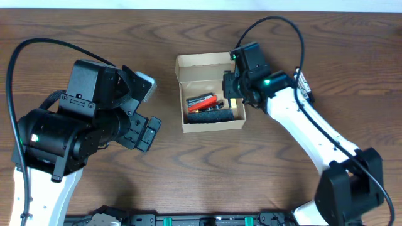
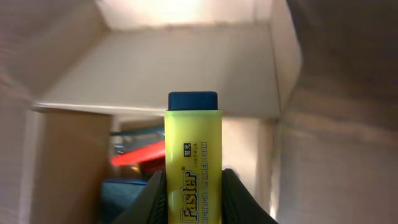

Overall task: Pack container
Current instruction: 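Carry the highlighter with the right gripper and drop it into the box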

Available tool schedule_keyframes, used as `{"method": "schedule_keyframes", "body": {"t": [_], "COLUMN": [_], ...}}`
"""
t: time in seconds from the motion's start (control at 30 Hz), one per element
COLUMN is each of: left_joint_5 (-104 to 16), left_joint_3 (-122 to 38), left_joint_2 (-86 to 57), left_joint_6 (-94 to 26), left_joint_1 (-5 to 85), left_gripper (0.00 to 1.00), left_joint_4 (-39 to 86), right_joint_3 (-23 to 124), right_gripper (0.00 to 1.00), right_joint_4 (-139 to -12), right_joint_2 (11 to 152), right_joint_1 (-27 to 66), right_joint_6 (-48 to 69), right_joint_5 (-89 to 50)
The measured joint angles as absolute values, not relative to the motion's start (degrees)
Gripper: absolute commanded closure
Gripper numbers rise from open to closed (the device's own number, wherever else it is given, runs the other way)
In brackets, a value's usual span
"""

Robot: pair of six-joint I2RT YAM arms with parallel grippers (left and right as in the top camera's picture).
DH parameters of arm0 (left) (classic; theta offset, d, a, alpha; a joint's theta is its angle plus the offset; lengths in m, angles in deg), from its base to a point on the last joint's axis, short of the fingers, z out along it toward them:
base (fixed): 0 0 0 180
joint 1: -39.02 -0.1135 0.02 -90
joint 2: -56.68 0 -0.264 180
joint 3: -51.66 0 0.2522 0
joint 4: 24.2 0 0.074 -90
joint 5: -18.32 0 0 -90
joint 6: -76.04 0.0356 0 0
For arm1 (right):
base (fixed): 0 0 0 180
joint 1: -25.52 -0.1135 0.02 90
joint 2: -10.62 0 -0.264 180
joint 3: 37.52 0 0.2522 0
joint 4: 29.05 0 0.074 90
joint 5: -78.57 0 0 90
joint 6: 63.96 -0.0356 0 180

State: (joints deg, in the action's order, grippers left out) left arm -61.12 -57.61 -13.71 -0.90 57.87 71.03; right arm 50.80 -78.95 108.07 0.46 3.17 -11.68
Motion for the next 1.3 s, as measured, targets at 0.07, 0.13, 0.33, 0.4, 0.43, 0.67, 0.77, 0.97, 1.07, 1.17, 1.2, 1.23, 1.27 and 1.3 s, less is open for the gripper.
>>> {"method": "schedule_keyframes", "body": {"t": [0.07,0.13,0.33,0.4,0.43,0.67,0.77,0.97,1.07,1.17,1.2,1.23,1.27,1.3], "left_joint_5": [-61.1,-61.1,-61.1,-61.1,-61.1,-61.1,-61.1,-61.1,-61.1,-61.1,-61.1,-61.1,-61.1,-61.1], "left_joint_3": [-57.6,-57.6,-57.6,-57.6,-57.6,-57.6,-57.6,-57.6,-57.6,-57.6,-57.6,-57.6,-57.6,-57.6], "left_joint_2": [-13.7,-13.7,-13.7,-13.7,-13.7,-13.7,-13.7,-13.7,-13.7,-13.7,-13.7,-13.7,-13.7,-13.7], "left_joint_6": [-0.9,-0.9,-0.9,-0.9,-0.9,-0.9,-0.9,-0.9,-0.9,-0.9,-0.9,-0.9,-0.9,-0.9], "left_joint_1": [57.9,57.9,57.9,57.9,57.9,57.9,57.9,57.9,57.9,57.9,57.9,57.9,57.9,57.9], "left_gripper": [0.05,0.05,0.05,0.05,0.05,0.05,0.05,0.05,0.05,0.05,0.05,0.05,0.05,0.05], "left_joint_4": [71.0,71.0,71.0,71.0,71.0,71.0,71.0,71.0,71.0,71.0,71.0,71.0,71.0,71.0], "right_joint_3": [50.7,50.7,50.6,50.6,50.6,50.6,50.6,51.0,52.1,54.1,54.7,55.4,56.0,56.4], "right_gripper": [0.99,0.99,0.99,0.95,0.91,0.60,0.50,0.51,0.48,0.43,0.43,0.44,0.43,0.43], "right_joint_4": [-80.7,-82.0,-83.7,-83.7,-83.7,-82.5,-82.3,-84.7,-85.4,-85.2,-85.0,-84.7,-84.5,-84.4], "right_joint_2": [109.4,110.3,111.3,111.3,111.3,111.3,111.3,111.0,109.3,105.3,103.4,101.3,99.1,97.7], "right_joint_1": [0.5,0.5,0.5,0.5,0.5,0.5,0.5,0.5,0.5,0.6,0.7,1.1,1.7,2.3], "right_joint_6": [2.5,2.2,1.9,1.9,1.9,1.2,1.2,1.0,1.7,3.5,4.5,5.6,6.9,7.8], "right_joint_5": [-10.5,-9.9,-9.1,-8.9,-8.9,-8.7,-9.2,-9.8,-9.9,-8.4,-7.4,-6.2,-4.8,-3.8]}}
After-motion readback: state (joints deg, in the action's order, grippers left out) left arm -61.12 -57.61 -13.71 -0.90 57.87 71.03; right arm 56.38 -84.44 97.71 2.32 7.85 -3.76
